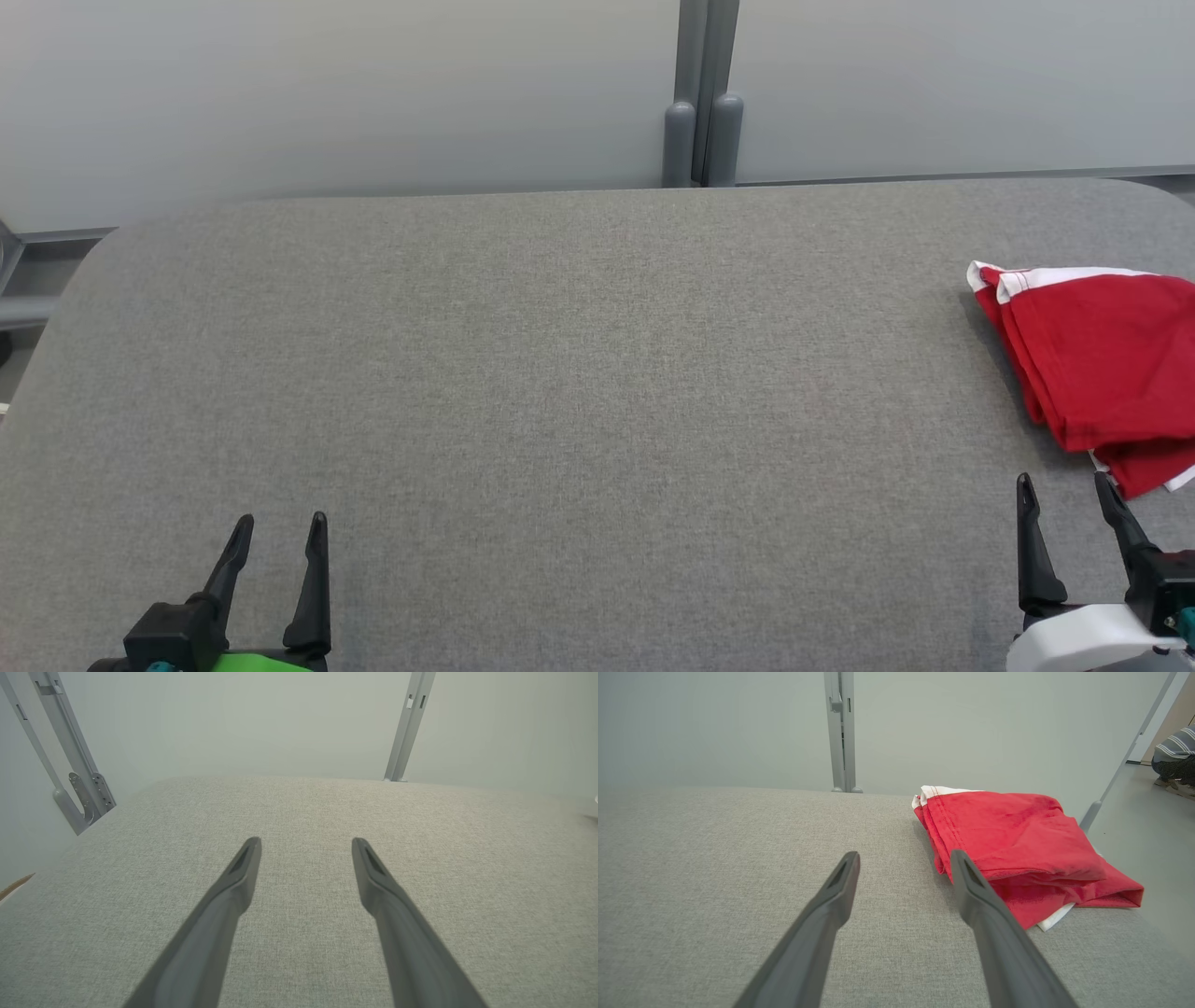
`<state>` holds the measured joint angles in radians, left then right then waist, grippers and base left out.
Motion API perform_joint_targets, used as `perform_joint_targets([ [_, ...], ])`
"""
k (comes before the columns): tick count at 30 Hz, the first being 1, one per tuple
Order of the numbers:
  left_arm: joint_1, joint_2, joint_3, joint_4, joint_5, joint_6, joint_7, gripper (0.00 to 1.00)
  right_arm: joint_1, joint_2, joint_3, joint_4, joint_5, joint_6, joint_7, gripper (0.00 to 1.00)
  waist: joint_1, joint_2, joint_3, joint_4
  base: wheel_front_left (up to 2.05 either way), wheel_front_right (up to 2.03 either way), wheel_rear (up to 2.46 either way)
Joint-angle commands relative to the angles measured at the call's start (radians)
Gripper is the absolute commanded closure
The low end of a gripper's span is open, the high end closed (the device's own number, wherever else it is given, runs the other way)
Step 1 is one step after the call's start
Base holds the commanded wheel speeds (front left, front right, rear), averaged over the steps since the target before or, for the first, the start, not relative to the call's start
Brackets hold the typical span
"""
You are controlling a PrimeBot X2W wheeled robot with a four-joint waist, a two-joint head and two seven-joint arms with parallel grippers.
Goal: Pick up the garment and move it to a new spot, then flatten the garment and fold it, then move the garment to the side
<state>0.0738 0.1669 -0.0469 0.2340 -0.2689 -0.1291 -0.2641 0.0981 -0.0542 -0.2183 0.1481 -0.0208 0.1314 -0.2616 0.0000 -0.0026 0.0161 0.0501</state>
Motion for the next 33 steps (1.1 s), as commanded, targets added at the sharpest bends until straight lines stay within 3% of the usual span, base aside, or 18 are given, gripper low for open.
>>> perform_joint_targets([
  [1, 0.014, 0.007, -0.003, 0.001, -0.010, -0.003, 0.001, 0.00, 0.017, 0.001, -0.004, -0.007, -0.002, -0.001, -0.004, 0.00, 0.0000, 0.0026, -0.008, 0.000, 0.00, 0.00, 0.00],
  [11, 0.024, 0.012, 0.005, -0.015, -0.027, -0.003, 0.001, 0.00, 0.027, 0.001, -0.031, -0.054, -0.014, -0.001, -0.004, 0.00, 0.0000, 0.0026, -0.010, -0.025, 0.00, 0.00, 0.00],
  [29, 0.030, -0.004, 0.020, -0.019, -0.020, -0.003, 0.001, 0.00, 0.007, 0.002, -0.079, -0.020, -0.030, -0.001, -0.004, 0.00, 0.0000, 0.0026, -0.012, -0.025, 0.00, 0.00, 0.00],
  [30, 0.020, -0.003, 0.015, -0.021, -0.025, 0.000, 0.000, 0.00, 0.017, 0.005, -0.080, -0.022, -0.027, 0.000, 0.000, 0.00, 0.0000, 0.0000, -0.012, -0.025, 0.00, 0.00, 0.00],
  [33, 0.020, -0.003, 0.016, -0.021, -0.024, 0.000, 0.000, 0.00, 0.016, 0.004, -0.081, -0.022, -0.027, 0.000, 0.000, 0.00, 0.0000, 0.0001, -0.012, -0.025, 0.00, 0.00, 0.00],
])
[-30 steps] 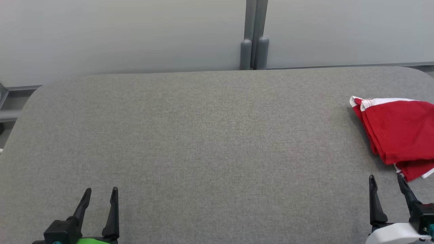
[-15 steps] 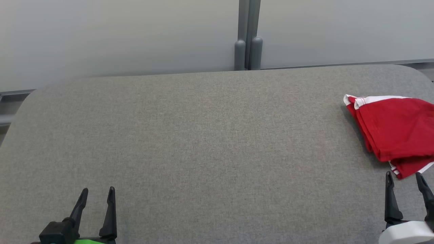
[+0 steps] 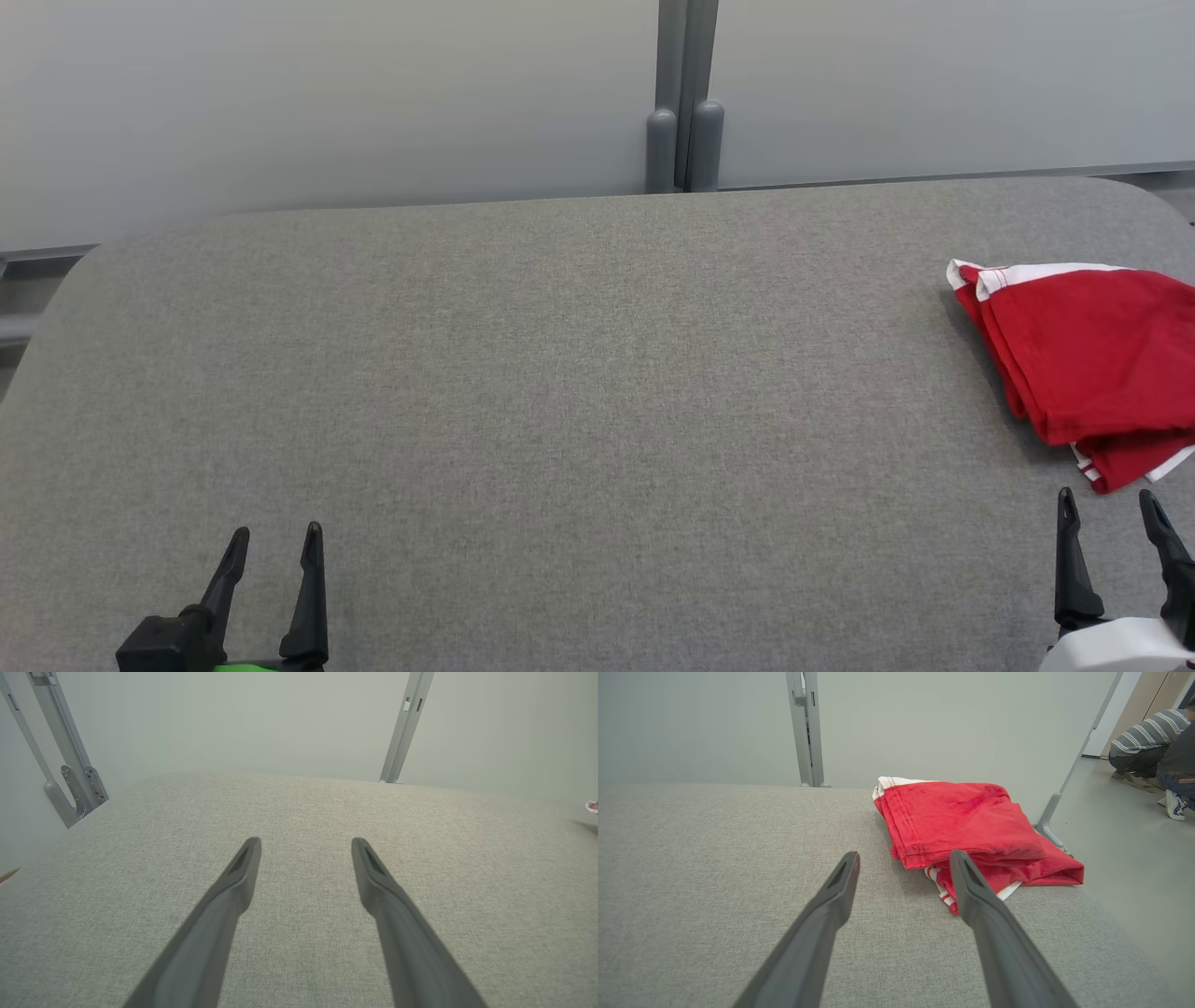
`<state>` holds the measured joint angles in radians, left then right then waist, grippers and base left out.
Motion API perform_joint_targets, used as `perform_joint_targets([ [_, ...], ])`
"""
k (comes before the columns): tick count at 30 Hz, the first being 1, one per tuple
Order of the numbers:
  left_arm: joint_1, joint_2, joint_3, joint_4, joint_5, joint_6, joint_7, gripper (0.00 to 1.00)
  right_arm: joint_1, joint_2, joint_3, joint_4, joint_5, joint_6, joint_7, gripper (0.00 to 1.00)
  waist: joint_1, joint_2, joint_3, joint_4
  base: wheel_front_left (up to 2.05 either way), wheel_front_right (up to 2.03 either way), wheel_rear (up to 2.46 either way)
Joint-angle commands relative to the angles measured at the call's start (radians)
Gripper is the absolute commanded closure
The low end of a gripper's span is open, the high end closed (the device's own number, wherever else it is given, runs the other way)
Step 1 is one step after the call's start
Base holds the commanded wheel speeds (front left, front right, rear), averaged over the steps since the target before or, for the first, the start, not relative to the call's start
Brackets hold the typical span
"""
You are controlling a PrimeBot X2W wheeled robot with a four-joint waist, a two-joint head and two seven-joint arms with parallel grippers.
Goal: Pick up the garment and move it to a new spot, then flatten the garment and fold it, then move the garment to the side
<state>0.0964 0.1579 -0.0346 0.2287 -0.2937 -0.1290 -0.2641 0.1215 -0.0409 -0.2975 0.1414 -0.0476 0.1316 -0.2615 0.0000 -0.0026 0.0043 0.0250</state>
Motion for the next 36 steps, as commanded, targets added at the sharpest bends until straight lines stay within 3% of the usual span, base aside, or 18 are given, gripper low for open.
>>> perform_joint_targets([
  [1, -0.003, 0.006, 0.004, -0.016, 0.001, 0.000, 0.000, 0.00, -0.007, -0.009, -0.001, -0.015, 0.000, 0.000, -0.001, 0.00, 0.0000, 0.0001, 0.000, 0.000, 0.00, 0.00, 0.00],
  [6, -0.003, 0.006, 0.004, -0.016, 0.002, 0.000, 0.000, 0.00, -0.008, -0.009, 0.002, -0.017, 0.000, 0.000, -0.001, 0.00, 0.0000, 0.0002, 0.000, -0.001, 0.00, 0.00, 0.00],
  [7, 0.000, -0.001, 0.000, 0.000, 0.000, 0.000, 0.000, 1.00, 0.000, 0.000, 0.002, -0.001, 0.000, 0.000, 0.000, 1.00, 0.0000, 0.0000, 0.000, -0.001, 0.00, 0.00, 0.00],
  [12, 0.000, -0.019, -0.004, 0.038, -0.009, 0.000, 0.002, 1.00, -0.003, 0.014, 0.002, 0.045, 0.008, 0.000, 0.006, 1.00, 0.0000, 0.0001, 0.000, -0.002, 0.00, 0.00, 0.00],
  [36, -0.067, -0.041, 0.035, 0.034, -0.394, -0.001, 0.106, 1.00, -0.075, 0.006, 0.053, 0.064, 0.490, 0.000, 0.115, 1.00, 0.0000, 0.0005, 0.000, -0.006, 0.00, 0.00, 0.00],
])
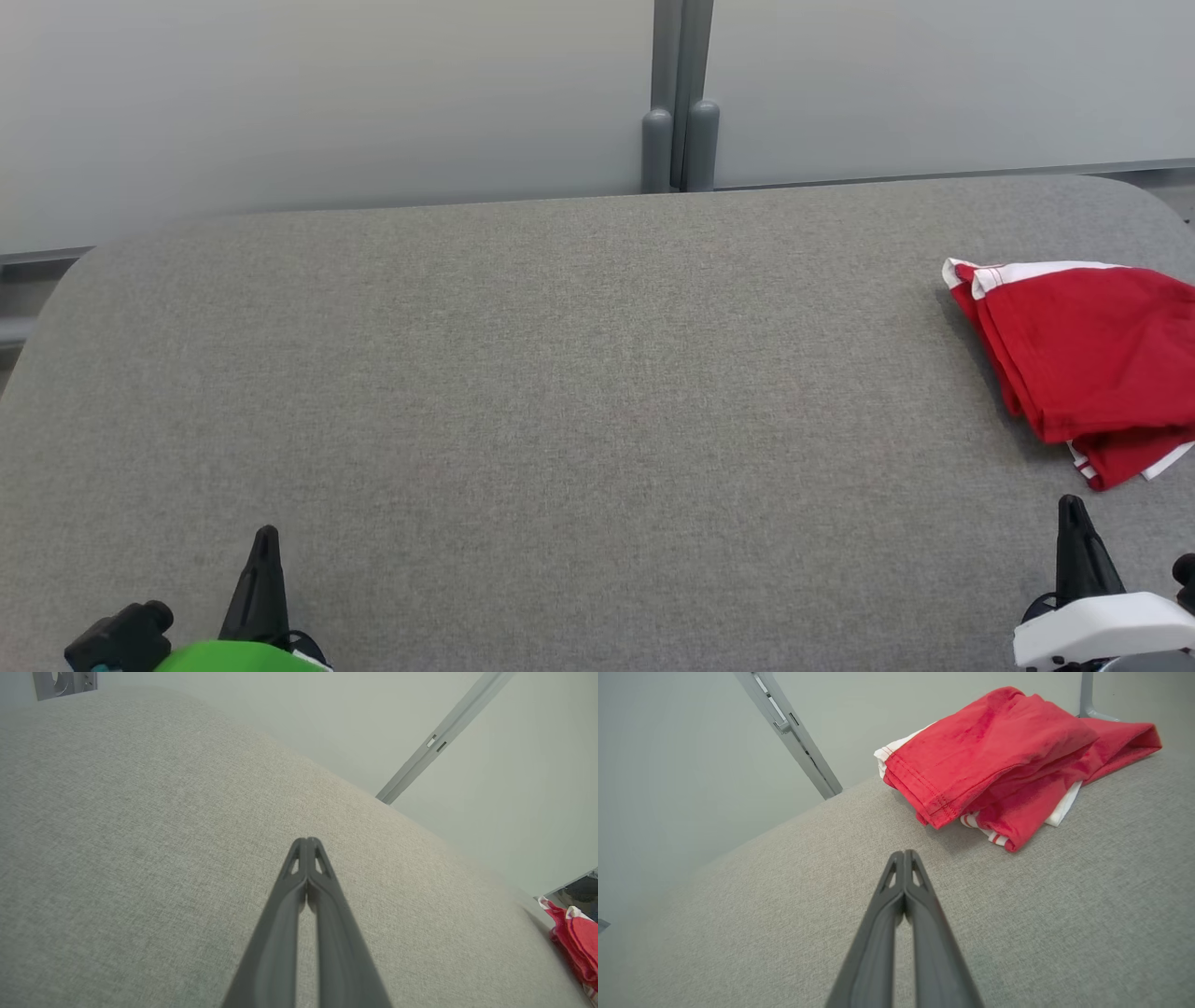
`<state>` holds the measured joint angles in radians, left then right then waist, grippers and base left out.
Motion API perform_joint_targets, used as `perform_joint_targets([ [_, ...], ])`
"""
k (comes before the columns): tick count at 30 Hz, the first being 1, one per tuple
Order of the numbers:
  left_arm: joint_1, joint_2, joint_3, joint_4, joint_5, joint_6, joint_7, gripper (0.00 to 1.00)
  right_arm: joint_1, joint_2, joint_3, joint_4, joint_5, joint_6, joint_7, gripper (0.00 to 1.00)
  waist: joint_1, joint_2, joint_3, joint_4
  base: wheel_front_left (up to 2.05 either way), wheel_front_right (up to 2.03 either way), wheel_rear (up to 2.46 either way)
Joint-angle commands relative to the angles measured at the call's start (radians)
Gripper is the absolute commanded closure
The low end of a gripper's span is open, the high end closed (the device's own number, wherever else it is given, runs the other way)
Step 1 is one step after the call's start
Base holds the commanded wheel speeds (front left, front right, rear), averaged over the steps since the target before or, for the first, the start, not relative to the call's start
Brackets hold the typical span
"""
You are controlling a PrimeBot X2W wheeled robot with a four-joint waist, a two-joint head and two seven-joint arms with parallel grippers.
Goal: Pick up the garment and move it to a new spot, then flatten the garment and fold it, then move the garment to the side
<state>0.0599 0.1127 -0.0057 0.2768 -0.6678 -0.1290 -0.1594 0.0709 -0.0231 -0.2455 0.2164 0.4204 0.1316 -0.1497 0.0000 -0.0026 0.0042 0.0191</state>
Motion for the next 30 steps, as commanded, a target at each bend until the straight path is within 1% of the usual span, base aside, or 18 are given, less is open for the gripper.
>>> perform_joint_targets([
  [1, -0.033, 0.004, 0.007, -0.015, -0.034, -0.001, 0.005, 1.00, -0.028, -0.012, 0.003, -0.011, 0.040, 0.000, 0.007, 1.00, 0.0000, 0.0005, 0.000, 0.000, 0.00, 0.00, 0.00],
  [14, -0.063, -0.008, 0.027, -0.016, -0.208, -0.001, 0.053, 1.00, -0.060, -0.016, 0.026, -0.001, 0.257, 0.000, 0.057, 1.00, 0.0000, 0.0008, 0.000, -0.003, 0.00, 0.00, 0.00],
  [30, -0.094, -0.019, 0.048, -0.018, -0.392, -0.001, 0.106, 1.00, -0.095, -0.019, 0.051, 0.010, 0.488, 0.000, 0.110, 1.00, 0.0000, 0.0011, 0.000, -0.006, 0.00, 0.00, 0.00],
])
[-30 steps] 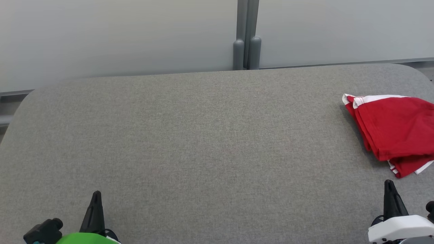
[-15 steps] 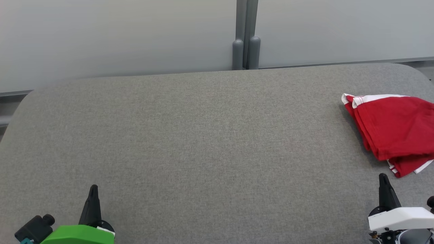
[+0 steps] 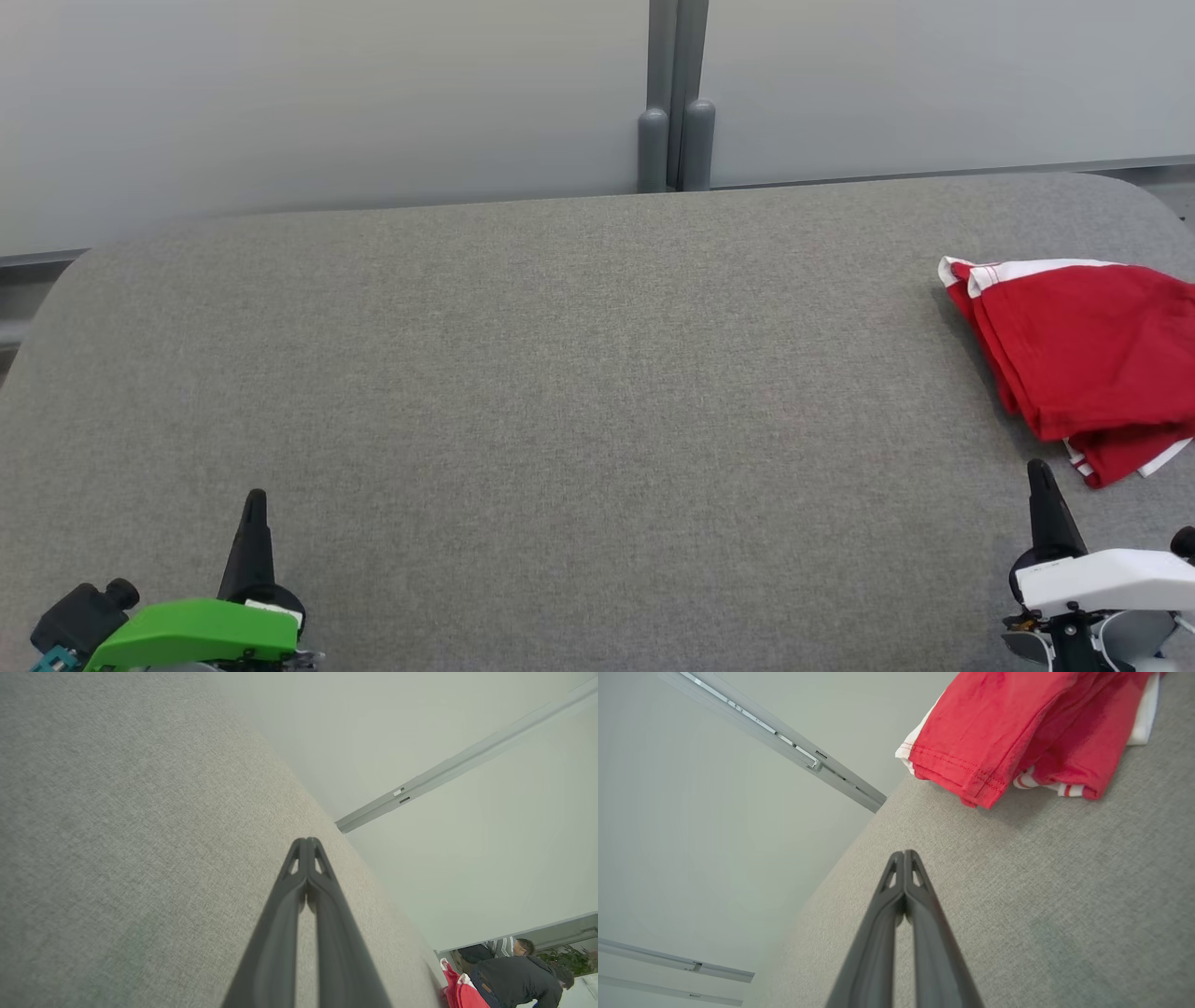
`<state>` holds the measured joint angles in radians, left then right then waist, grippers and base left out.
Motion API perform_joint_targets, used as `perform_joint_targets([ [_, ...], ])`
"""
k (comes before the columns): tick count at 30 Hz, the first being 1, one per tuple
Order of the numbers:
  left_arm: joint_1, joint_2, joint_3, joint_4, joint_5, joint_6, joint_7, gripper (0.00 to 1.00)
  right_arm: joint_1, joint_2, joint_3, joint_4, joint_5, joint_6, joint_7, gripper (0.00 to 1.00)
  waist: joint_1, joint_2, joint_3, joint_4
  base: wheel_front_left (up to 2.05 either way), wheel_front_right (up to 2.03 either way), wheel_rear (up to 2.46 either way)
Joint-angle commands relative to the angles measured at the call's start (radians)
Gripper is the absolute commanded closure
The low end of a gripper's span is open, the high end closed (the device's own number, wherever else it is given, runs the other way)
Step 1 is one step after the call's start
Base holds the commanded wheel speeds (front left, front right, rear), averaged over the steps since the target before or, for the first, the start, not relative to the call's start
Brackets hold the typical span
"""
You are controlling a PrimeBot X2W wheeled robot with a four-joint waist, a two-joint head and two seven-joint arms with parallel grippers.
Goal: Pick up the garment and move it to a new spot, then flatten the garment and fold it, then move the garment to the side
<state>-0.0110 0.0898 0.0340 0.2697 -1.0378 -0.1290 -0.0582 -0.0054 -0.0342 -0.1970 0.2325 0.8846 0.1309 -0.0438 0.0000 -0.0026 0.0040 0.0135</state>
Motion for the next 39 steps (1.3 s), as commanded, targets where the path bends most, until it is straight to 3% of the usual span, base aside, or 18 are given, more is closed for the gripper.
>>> perform_joint_targets([
  [1, -0.025, 0.003, 0.009, -0.010, -0.031, -0.001, 0.007, 1.00, -0.021, -0.008, 0.004, -0.006, 0.037, 0.000, 0.007, 1.00, 0.0000, 0.0011, 0.000, 0.000, 0.00, 0.00, 0.00],
  [39, -0.083, -0.023, 0.050, -0.013, -0.368, -0.002, 0.104, 1.00, -0.086, -0.015, 0.048, 0.015, 0.460, 0.000, 0.106, 1.00, 0.0000, 0.0019, 0.000, -0.007, 0.00, 0.00, 0.00],
])
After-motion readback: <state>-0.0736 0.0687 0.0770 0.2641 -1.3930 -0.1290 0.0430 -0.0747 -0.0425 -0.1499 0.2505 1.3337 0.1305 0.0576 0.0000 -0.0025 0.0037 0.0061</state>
